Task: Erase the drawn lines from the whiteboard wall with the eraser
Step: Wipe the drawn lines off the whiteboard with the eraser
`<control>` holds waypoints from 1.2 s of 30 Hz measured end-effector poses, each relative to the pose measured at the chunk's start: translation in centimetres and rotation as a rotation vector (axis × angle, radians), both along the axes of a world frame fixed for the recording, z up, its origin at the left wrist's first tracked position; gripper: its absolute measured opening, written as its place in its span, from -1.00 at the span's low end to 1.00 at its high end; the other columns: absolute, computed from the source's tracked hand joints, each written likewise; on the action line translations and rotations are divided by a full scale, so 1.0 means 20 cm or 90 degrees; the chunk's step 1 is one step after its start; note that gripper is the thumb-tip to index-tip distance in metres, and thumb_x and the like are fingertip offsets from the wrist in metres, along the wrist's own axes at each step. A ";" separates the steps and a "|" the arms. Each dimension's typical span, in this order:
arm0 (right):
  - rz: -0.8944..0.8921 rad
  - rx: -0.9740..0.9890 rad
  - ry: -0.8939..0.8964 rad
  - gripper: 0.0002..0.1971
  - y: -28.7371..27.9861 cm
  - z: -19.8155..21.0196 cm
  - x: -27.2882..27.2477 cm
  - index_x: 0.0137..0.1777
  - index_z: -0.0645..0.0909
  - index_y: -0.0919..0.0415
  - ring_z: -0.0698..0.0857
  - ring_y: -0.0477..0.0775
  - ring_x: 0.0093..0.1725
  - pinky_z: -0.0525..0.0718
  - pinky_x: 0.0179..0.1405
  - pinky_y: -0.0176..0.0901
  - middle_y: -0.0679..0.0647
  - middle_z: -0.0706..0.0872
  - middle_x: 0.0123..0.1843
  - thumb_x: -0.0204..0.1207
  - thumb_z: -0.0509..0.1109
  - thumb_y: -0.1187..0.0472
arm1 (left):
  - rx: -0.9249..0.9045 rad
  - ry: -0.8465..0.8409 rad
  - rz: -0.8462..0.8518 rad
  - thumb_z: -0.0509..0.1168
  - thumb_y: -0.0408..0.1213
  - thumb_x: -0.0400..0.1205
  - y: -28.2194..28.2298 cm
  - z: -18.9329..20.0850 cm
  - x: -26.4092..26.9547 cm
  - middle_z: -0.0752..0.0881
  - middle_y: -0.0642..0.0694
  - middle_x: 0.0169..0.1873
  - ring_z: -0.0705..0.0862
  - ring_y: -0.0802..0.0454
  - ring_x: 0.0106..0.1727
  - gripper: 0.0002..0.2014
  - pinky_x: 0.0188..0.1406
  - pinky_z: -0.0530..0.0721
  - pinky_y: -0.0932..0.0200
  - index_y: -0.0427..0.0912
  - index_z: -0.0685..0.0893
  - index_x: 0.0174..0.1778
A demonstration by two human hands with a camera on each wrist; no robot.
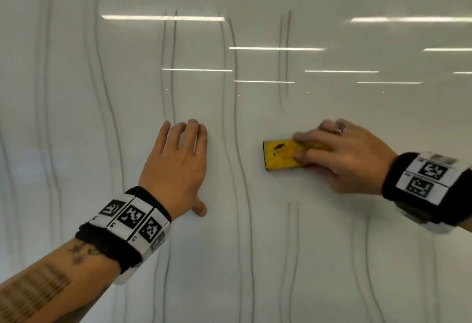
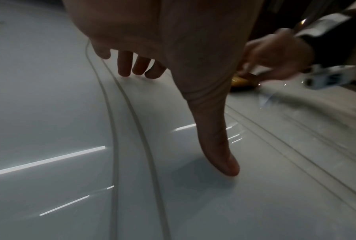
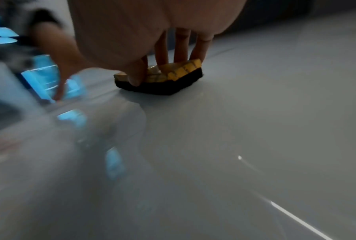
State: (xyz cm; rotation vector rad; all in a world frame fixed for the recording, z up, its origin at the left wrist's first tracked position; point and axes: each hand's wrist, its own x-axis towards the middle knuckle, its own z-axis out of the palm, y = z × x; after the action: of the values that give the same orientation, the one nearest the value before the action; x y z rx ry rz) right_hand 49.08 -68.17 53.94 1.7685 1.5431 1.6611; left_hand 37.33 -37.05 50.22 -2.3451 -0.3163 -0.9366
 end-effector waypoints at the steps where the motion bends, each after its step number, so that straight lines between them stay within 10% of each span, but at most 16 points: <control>1: 0.005 0.056 -0.001 -0.78 0.03 0.17 0.00 0.12 0.81 0.16 0.69 0.39 -0.04 0.67 -0.13 0.12 0.26 0.76 0.29 0.59 0.38 0.16 | 0.001 -0.001 0.000 0.45 0.62 0.07 0.00 0.01 0.00 -0.04 -0.34 0.66 0.07 -0.34 0.68 0.60 0.74 -0.08 -0.32 -0.35 -0.18 0.74; 8: -0.003 0.471 0.132 -0.69 0.26 1.00 0.00 0.18 0.75 0.02 0.63 0.29 0.29 0.59 0.36 0.13 0.12 0.68 0.30 0.51 0.46 -0.07 | -0.016 0.011 -0.023 0.47 0.60 0.10 0.01 0.03 0.01 -0.05 -0.33 0.66 0.05 -0.34 0.67 0.59 0.74 -0.13 -0.34 -0.35 -0.21 0.74; 18: -0.011 0.075 0.066 -0.85 0.16 -0.24 -0.09 0.10 0.82 0.11 0.72 0.35 -0.04 0.64 -0.16 0.10 0.20 0.75 0.35 0.60 0.44 0.20 | -0.025 0.022 -0.065 0.51 0.54 0.13 0.03 0.02 0.00 -0.08 -0.40 0.68 0.01 -0.42 0.69 0.58 0.73 -0.12 -0.36 -0.37 -0.24 0.73; 21: -0.013 0.058 0.009 -0.81 0.18 0.07 -0.06 0.12 0.82 0.12 0.72 0.38 -0.01 0.64 -0.13 0.11 0.22 0.76 0.35 0.62 0.40 0.20 | -0.024 0.019 -0.068 0.48 0.55 0.19 0.04 0.02 0.01 -0.16 -0.37 0.70 -0.05 -0.41 0.72 0.57 0.73 -0.15 -0.36 -0.35 -0.33 0.72; 28: -0.005 0.442 0.128 -0.72 0.38 0.92 -0.06 0.18 0.75 0.08 0.61 0.34 0.29 0.55 0.31 0.10 0.17 0.66 0.33 0.54 0.48 0.00 | -0.030 0.000 -0.036 0.42 0.62 0.15 0.03 0.01 0.01 -0.15 -0.31 0.72 -0.04 -0.31 0.73 0.59 0.74 -0.14 -0.33 -0.31 -0.34 0.73; 36: 0.061 0.139 0.123 -0.80 0.32 -0.24 -0.09 0.07 0.79 0.15 0.66 0.36 -0.12 0.60 -0.19 0.13 0.24 0.75 0.26 0.44 0.52 0.28 | -0.049 -0.001 -0.009 0.44 0.61 0.14 0.02 0.00 0.00 -0.18 -0.27 0.75 -0.06 -0.27 0.76 0.59 0.75 -0.14 -0.30 -0.28 -0.36 0.74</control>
State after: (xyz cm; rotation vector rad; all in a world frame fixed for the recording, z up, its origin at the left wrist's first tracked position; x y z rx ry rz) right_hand 47.30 -61.72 49.14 2.0496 1.6020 1.8107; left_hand 37.27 -36.68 50.23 -2.4196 -0.3434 -0.9488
